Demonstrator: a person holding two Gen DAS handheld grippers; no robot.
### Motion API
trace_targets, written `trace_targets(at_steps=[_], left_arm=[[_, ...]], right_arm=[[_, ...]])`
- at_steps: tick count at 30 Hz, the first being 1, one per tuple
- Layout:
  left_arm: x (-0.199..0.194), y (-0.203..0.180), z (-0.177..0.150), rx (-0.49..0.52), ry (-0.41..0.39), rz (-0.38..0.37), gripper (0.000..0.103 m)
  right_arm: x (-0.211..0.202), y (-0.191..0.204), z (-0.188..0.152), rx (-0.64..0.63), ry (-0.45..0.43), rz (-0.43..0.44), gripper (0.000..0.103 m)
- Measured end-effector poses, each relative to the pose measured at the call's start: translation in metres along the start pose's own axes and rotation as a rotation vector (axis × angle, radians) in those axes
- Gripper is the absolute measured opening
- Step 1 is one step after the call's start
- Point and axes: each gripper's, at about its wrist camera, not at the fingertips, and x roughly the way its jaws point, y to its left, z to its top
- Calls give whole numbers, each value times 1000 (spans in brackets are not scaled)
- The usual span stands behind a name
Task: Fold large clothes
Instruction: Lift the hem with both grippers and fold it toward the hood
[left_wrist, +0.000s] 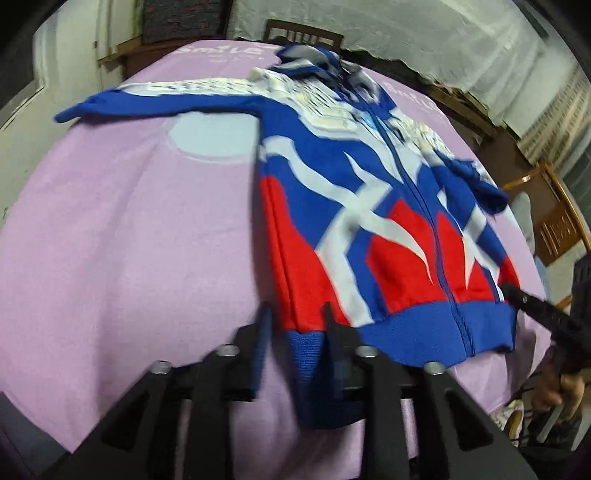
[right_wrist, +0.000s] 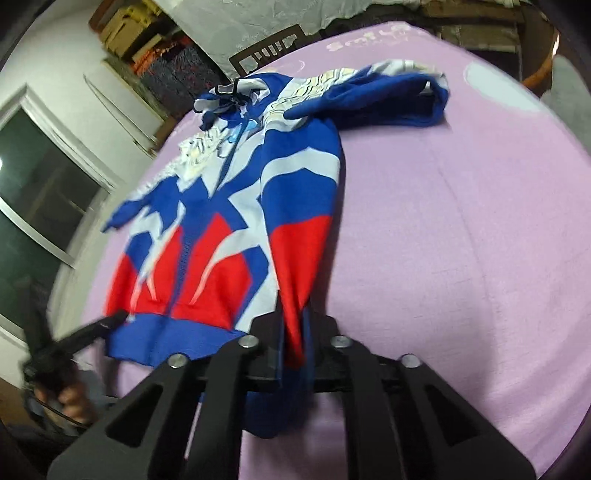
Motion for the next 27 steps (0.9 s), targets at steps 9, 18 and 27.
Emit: trace_targets(at_steps=[9,18,27], left_arm=[[-15,-42,46,155,-147,74,56],[63,-63,74,230,0,123,62],[46,-75,139,233,-152,169,77]], right_arm=[[-15,27,40,-66,-110,66,16],[55,27,52,-55,106,92,20],[33,21,133,-309,-178,-311,57]])
